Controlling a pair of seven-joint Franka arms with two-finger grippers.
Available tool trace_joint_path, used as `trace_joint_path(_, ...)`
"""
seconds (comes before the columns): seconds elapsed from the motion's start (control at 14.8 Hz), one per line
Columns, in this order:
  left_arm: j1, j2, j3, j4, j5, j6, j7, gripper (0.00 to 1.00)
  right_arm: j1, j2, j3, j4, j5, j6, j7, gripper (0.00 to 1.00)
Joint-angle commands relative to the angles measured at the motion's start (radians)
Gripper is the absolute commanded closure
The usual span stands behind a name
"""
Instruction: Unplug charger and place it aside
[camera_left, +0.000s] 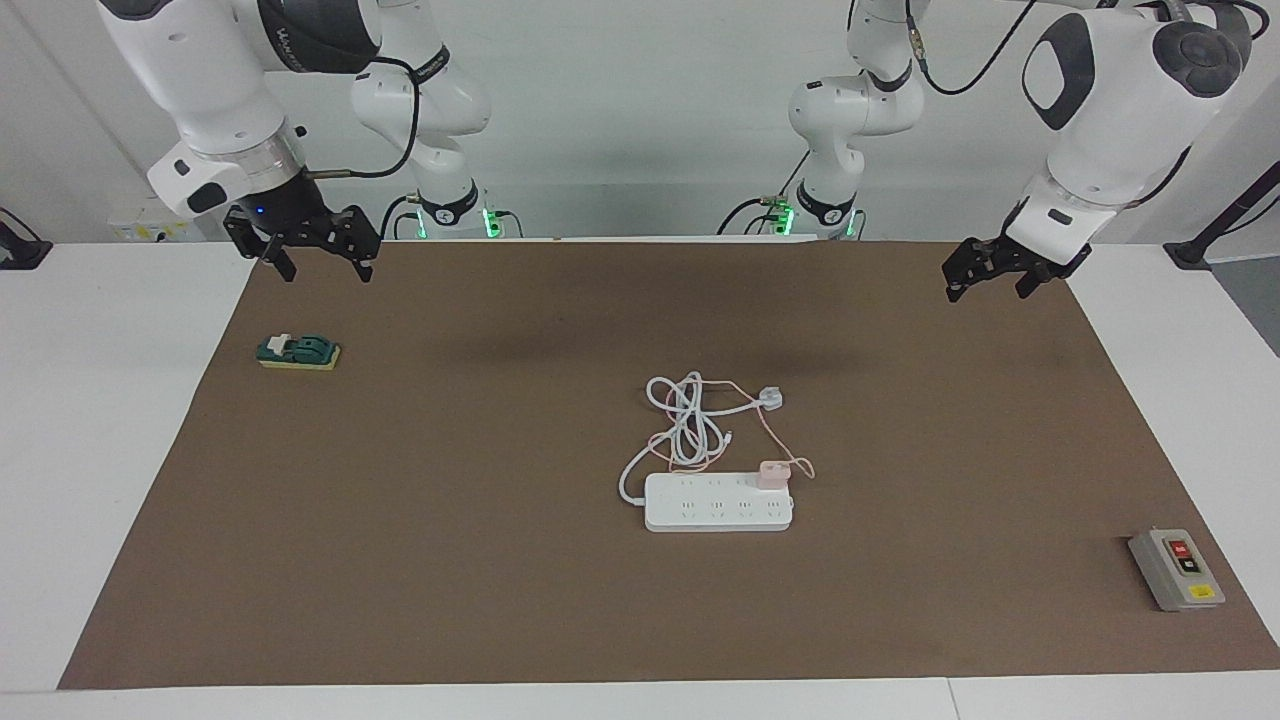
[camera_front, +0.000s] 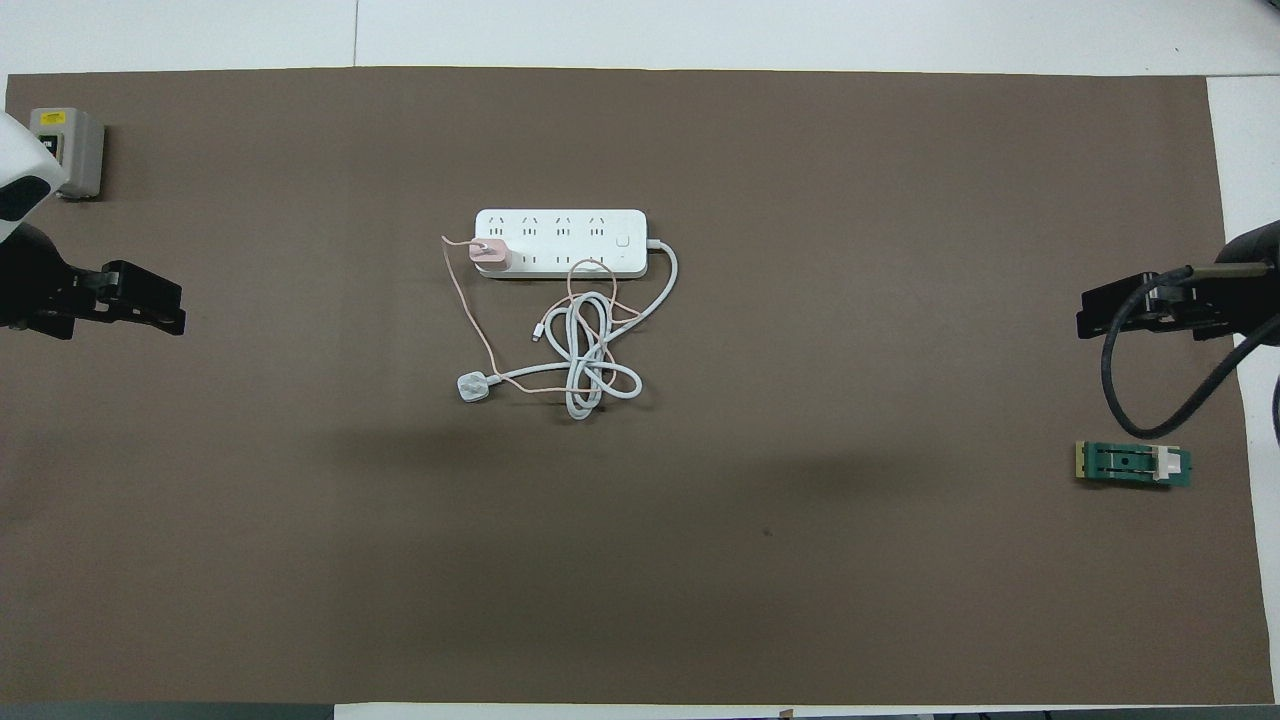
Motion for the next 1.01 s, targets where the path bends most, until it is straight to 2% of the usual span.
trace_joint_path(0.0, -0.017, 0.006, 0.014, 0.012, 0.018, 0.005, -0.001, 0.0, -0.015, -0.021, 0.009, -0.021, 0.001, 0.013, -0.003, 0.0)
trace_joint_path(0.74, 0.004, -0.008, 0.014, 0.009, 0.015, 0.005, -0.003, 0.0, -0.02, -0.021, 0.009, -0.025, 0.01, 0.016, -0.004, 0.0)
trace_joint_path(0.94, 0.008, -0.01, 0.014, 0.0, 0.011, 0.019, -0.072, 0.0, -0.023, -0.021, 0.009, -0.035, 0.028, 0.017, 0.0, 0.0)
